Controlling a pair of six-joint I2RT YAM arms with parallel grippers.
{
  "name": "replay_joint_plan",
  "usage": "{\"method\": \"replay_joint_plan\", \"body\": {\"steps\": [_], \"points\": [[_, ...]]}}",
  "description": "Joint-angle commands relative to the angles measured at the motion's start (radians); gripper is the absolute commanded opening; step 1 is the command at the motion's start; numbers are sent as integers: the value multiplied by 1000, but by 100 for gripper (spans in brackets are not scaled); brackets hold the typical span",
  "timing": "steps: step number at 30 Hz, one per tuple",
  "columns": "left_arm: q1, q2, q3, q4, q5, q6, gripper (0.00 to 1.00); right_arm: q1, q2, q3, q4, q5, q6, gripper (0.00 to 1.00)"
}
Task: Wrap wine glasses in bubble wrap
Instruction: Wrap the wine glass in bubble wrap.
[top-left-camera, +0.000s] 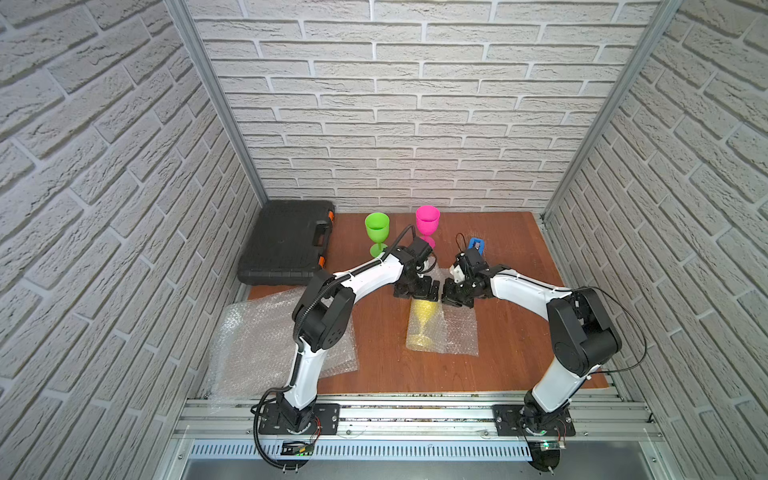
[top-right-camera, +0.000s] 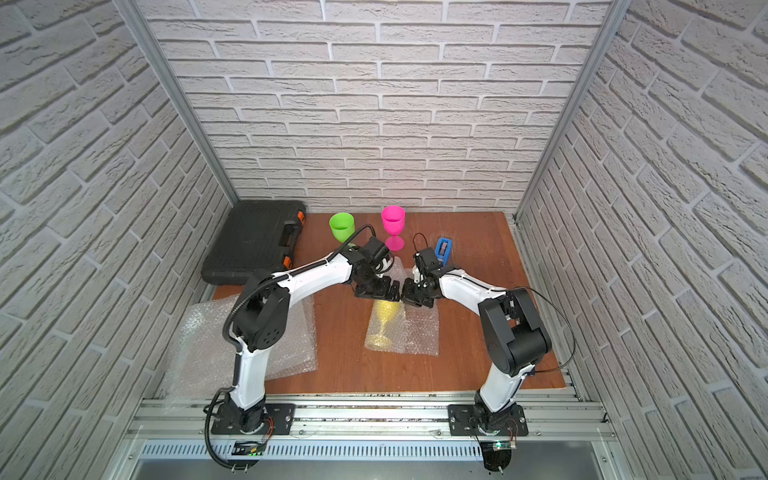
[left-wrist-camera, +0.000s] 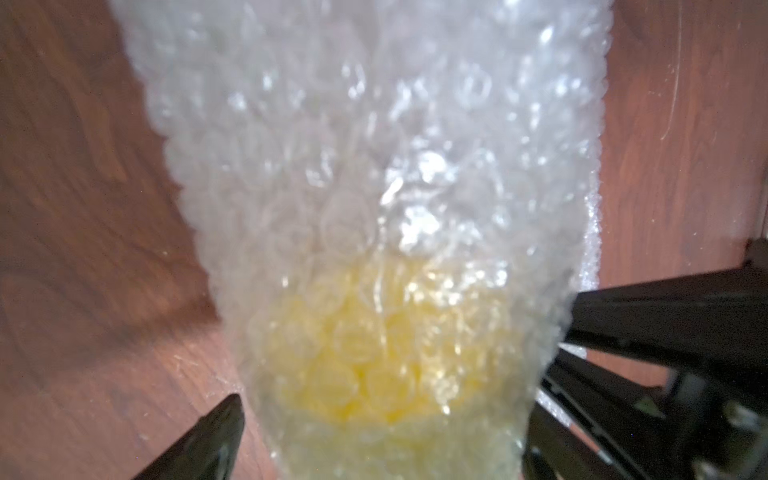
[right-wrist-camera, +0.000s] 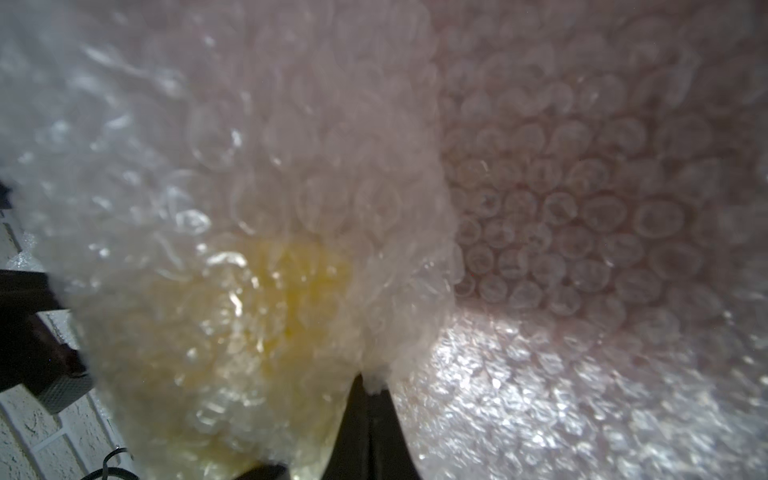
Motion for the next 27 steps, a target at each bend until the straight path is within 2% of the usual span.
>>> {"method": "replay_joint_plan", "body": {"steps": [1,6,10,13,16,21,27], "points": [[-3,46,11,-19,25,12,95,-7,-11,-16,26,-13,-15,3],[-3,54,-19,26,55,3,87,-22,-35,-18,1,-3,-23,6],[6,22,-76,92,73,-18,78,-29,-73,-21,-43,21,-37,23],[27,-34,-158,195,115,-51,73,-29,-92,-44,-51,8,-38,30],[63,-91,-255,307,167,-92,70,-29,-90,-78,-45,-19,-33,30],[116,-167,-386,467,234,-159,69,-29,-83,-153,-20,-42,-27,24],[156,-223,-488,564,217,-219,66,-29,-84,-212,-28,-36,-22,17]]}}
